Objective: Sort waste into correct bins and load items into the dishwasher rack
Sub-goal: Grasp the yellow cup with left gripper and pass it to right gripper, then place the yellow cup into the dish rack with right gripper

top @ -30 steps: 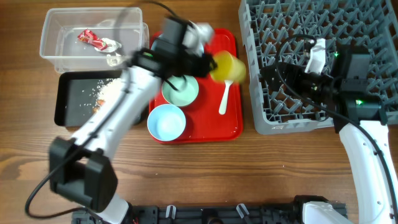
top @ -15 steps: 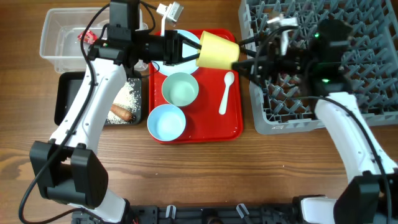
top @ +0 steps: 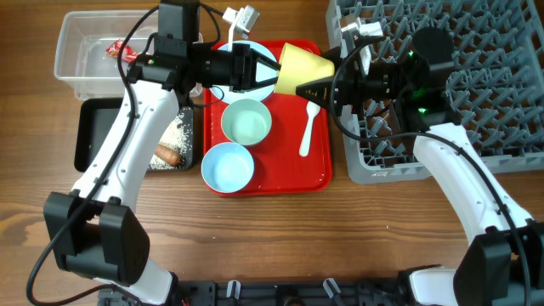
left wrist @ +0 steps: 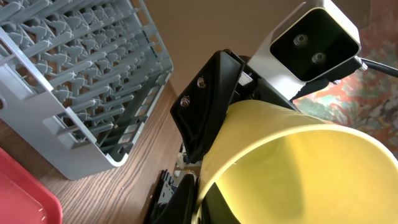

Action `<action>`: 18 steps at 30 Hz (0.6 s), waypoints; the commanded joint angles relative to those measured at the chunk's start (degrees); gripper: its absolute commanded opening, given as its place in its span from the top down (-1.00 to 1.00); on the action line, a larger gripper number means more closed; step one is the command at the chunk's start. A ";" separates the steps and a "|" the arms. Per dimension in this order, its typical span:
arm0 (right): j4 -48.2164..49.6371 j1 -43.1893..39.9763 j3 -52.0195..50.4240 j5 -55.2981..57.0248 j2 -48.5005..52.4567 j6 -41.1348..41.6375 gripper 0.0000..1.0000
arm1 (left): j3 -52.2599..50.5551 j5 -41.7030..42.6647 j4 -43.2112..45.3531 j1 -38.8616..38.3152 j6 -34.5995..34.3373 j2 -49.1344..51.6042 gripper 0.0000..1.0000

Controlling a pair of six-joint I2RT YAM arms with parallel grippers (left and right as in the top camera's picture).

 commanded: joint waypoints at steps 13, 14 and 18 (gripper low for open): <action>-16.61 -13.25 0.74 6.75 1.20 -2.80 -0.23 | 0.22 -2.34 -0.15 -0.22 0.28 -0.52 0.85; -21.18 -14.27 0.74 9.42 1.03 -4.20 -0.23 | 0.22 -5.55 -0.66 -0.22 0.28 -0.52 0.86; -37.24 -15.61 1.55 23.08 -1.97 -8.79 -0.23 | 0.22 -30.56 -7.28 -0.22 0.31 -0.52 0.85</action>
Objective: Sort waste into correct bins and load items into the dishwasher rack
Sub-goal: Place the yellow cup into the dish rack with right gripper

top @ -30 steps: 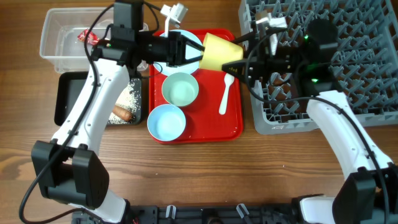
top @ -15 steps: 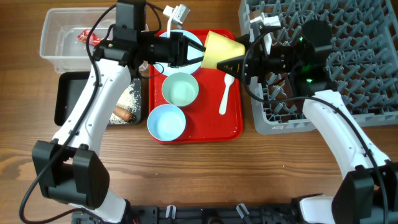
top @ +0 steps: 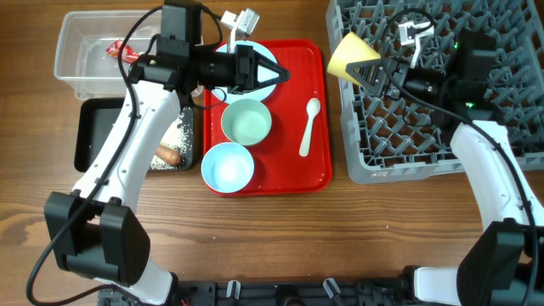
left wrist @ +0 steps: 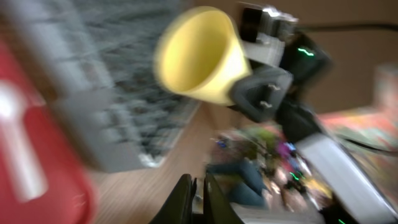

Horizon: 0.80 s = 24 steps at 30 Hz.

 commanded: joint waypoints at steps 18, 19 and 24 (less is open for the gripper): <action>-70.42 0.09 21.11 61.16 6.99 -10.14 -0.23 | 0.20 -51.30 -11.13 0.07 1.90 -0.52 0.83; -70.18 0.44 21.11 61.16 8.85 -10.40 -0.23 | 0.20 -51.30 -11.13 0.09 1.90 -0.52 0.83; -69.53 2.45 20.96 61.13 17.07 -10.69 -0.43 | 0.20 -51.30 -12.02 0.07 1.88 -0.52 0.82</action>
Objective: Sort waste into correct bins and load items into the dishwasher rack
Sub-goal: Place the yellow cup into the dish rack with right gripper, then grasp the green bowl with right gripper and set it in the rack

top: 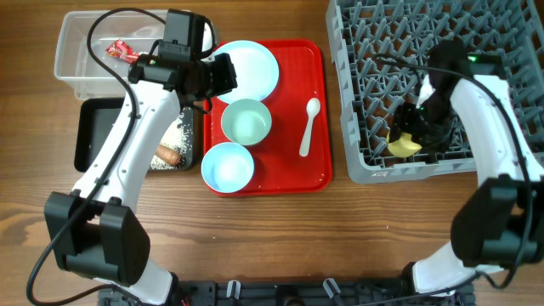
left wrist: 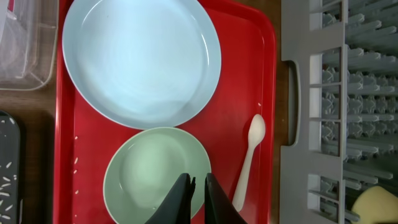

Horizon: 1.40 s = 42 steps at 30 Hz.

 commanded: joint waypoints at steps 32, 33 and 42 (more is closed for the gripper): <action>30.53 34.49 12.92 -12.22 24.17 25.94 0.31 | 0.22 -6.99 -7.69 18.86 2.80 -0.63 -0.35; 30.60 34.49 12.92 -12.20 24.17 25.94 0.49 | 0.22 -6.99 -7.72 18.86 2.80 -0.63 -0.43; 24.04 33.00 13.05 -4.90 14.82 22.10 0.92 | 0.22 -6.99 -8.72 18.86 2.80 -0.63 -0.99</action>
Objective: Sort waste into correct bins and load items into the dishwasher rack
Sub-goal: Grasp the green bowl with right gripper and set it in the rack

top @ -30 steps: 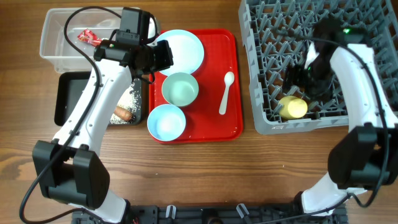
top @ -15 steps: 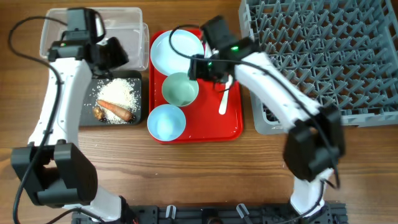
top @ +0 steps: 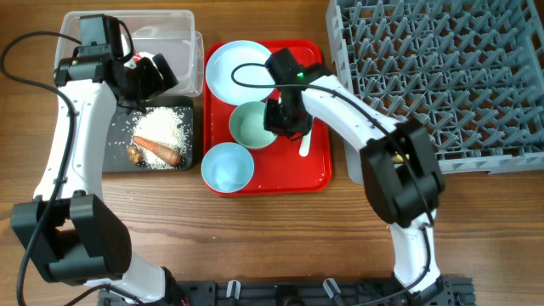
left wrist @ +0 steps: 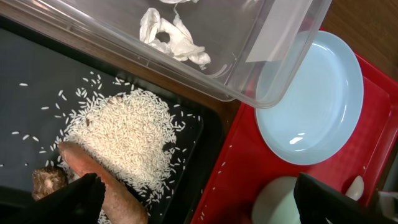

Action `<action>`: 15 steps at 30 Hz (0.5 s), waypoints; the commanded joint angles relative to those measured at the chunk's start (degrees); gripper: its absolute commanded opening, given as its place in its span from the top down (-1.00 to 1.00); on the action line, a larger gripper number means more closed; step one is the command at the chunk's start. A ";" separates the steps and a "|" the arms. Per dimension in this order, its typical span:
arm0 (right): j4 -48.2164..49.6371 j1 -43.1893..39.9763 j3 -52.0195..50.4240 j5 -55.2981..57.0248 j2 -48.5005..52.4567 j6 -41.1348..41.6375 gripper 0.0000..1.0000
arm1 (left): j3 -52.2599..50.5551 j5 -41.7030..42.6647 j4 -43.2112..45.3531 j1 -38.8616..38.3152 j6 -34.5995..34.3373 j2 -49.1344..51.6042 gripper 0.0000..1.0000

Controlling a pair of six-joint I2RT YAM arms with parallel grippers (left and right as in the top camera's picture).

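On the red tray (top: 319, 174) sit a light blue plate (top: 240, 68), a green bowl (top: 248, 127), a blue bowl (top: 227, 167) and a white spoon (top: 304, 148). My right gripper (top: 285, 115) hangs low over the green bowl's right rim, next to the spoon; its jaws are hidden from above. My left gripper (top: 151, 75) is open and empty above the seam between clear bin and black tray. In the left wrist view its fingers (left wrist: 74, 199) spread wide over rice (left wrist: 124, 140), a sausage (left wrist: 106, 186) and the tray edge. No yellow cup shows.
The grey dishwasher rack (top: 442, 76) fills the right side. A clear bin (left wrist: 249, 56) at the back left holds crumpled tissue (left wrist: 171, 34). The black tray (top: 183, 115) in front of it carries rice, a sausage and a brown scrap (left wrist: 46, 180).
My left gripper was shut over the plate and green bowl; now it is open further left, over the black tray. My right gripper has left the rack and is at the green bowl.
At first the yellow cup was over the red tray between both grippers, the right one on it. Then the right gripper held it at the rack's left edge, then low in the rack's front. Now the right gripper is on the red tray and the cup is out of sight.
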 commanded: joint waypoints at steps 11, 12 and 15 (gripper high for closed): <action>24.81 -12.28 1.40 72.11 -16.79 -30.84 0.91 | 0.22 -0.35 0.00 -0.09 0.28 -0.63 -1.00; 31.34 -13.60 1.40 72.11 -14.34 -37.00 0.91 | 0.22 -0.35 0.00 -0.09 0.28 -0.63 -1.00; 56.57 -16.39 1.42 74.66 -3.54 -64.87 0.92 | 0.22 -0.35 0.00 -0.09 0.28 -0.63 -1.00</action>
